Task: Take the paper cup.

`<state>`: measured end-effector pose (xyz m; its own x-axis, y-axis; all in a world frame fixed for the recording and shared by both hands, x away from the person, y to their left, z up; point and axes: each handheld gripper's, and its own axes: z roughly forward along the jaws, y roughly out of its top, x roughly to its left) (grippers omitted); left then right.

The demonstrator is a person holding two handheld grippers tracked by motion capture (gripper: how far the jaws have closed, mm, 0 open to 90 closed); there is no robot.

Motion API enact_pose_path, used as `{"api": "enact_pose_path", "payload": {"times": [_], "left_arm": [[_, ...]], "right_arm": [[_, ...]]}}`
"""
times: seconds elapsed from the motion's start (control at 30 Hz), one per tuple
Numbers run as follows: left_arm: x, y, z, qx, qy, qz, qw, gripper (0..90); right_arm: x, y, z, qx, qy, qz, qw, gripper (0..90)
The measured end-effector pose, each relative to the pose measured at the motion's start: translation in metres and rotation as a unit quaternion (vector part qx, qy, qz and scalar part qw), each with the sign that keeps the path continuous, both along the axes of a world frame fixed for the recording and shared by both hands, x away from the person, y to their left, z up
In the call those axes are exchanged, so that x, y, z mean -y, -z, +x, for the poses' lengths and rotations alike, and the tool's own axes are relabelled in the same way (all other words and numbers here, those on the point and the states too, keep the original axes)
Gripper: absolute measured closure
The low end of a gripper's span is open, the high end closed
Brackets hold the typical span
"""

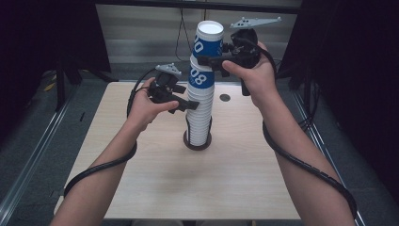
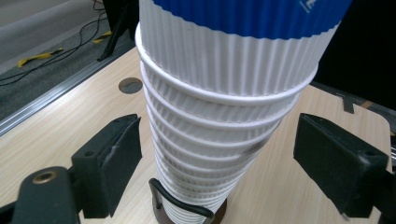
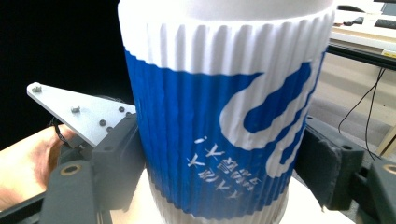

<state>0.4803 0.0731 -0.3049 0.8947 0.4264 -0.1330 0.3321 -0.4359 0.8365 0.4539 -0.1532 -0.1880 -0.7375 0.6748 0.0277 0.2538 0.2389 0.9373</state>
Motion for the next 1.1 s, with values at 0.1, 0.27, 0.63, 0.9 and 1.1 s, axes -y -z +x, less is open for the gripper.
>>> {"api": "enact_pose_path", "payload": {"times": [0.1, 0.27, 0.63, 0.9, 1.1], "left_arm": [[0.001, 0.001, 0.000, -0.001, -0.001, 0.001, 1.0000, 14.9], [0.001, 0.003, 0.000, 0.000, -0.001, 0.001, 1.0000, 14.9], [-0.003, 0.000, -0.001, 0.002, -0.001, 0.002, 1.0000, 14.9], [-0.003, 0.002, -0.003, 0.001, 0.000, 0.004, 1.0000, 14.9], [-0.002, 0.005, -0.003, -0.002, -0.001, 0.007, 1.0000, 15.0]], "right_arm": [[0.000, -0.001, 0.000, -0.001, 0.000, 0.000, 1.0000, 23.1], [0.001, -0.003, 0.000, 0.002, 0.001, 0.004, 1.0000, 23.1], [0.009, -0.008, -0.003, 0.010, 0.005, 0.016, 0.9998, 23.1], [0.017, -0.008, -0.006, 0.013, 0.008, 0.024, 0.9996, 23.0], [0.031, -0.004, -0.008, 0.013, 0.015, 0.036, 0.9991, 22.9]]}}
